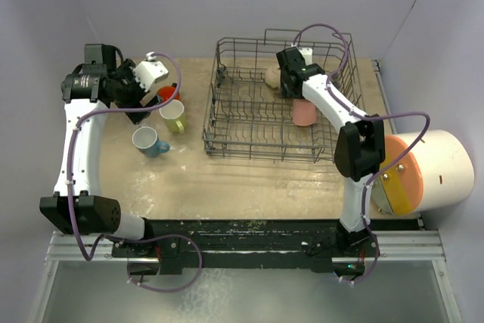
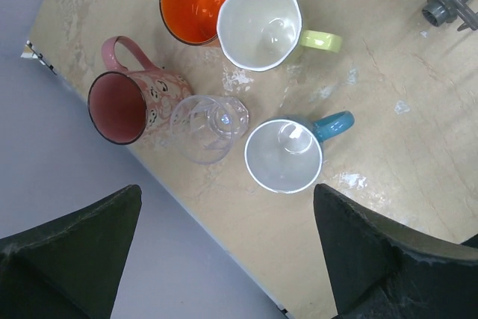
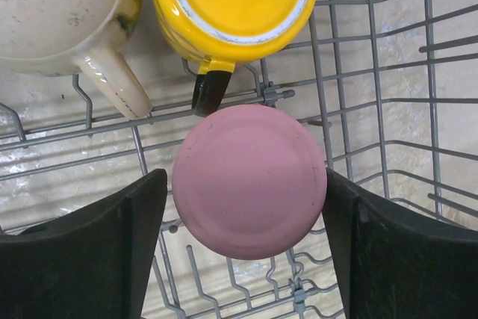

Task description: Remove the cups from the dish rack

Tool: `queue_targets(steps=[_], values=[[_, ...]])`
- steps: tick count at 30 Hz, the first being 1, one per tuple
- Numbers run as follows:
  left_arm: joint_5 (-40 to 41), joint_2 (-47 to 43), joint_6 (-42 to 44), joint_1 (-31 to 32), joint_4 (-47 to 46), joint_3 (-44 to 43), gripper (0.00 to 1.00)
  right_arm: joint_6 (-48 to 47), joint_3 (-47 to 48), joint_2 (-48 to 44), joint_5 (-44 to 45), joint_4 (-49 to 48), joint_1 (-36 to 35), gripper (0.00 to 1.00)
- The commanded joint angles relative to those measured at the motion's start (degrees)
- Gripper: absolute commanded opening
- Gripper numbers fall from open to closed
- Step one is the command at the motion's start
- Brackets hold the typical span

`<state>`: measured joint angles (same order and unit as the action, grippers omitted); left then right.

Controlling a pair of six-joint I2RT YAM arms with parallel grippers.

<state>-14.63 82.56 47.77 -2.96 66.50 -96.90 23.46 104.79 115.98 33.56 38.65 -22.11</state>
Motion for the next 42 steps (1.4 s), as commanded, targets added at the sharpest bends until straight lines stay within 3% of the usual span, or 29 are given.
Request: queue_targets(steps=[1,4,9,13,17,21,24,26,32,37,42], values=[[-2.35,-0.91,-1.48,0.04,1.32,-2.04,0.99,-1.06,-0.82,-3.49,1.98,-0.46,0.16,0.8],[-3.24,-1.21,-2.05,0.04,1.77,-1.91,0.99,-1.75,-0.36,-4.01,2.91,-0.21,0.16,0.67],[-5.12,-2.13,-2.66,0.01,1.06,-1.58,0.99,-2.35,1.05,-5.72,4.43,1.07,0.46,0.35],[-6.48,-2.98,-3.0,0.04,-0.01,-1.45,0.99,-2.3,2.92,-8.46,4.46,2.63,0.49,0.21],[-8.64,-4.03,-3.53,0.0,-0.98,-1.02,0.99,-2.16,6.19,-11.84,4.84,3.6,0.51,0.17],[-10.93,-6.42,-3.2,0.05,-3.97,1.55,0.99,0.4,9.95,-16.1,-0.58,5.68,-0.31,0.17],[-14.98,-9.34,-1.64,0.03,-6.69,3.68,0.99,4.06,12.79,-19.1,-8.0,7.42,-1.61,0.17],[-18.9,-11.57,-0.15,0.01,-9.12,5.51,0.99,7.75,11.99,-21.31,-17.38,6.14,-3.03,0.16],[-30.64,-20.77,6.86,0.02,-15.28,14.64,0.99,23.38,-3.58,-29.81,-40.8,-12.21,-9.16,0.13],[-35.76,-27.05,11.7,0.01,-15.7,18.86,0.99,39.26,-16.65,-32.67,-53.29,-32.16,-14.14,0.11],[-38.7,-30.69,13.44,0.06,-14.92,19.63,0.99,53.52,-27.57,-34.03,-58.96,-53.17,-17.38,0.1]])
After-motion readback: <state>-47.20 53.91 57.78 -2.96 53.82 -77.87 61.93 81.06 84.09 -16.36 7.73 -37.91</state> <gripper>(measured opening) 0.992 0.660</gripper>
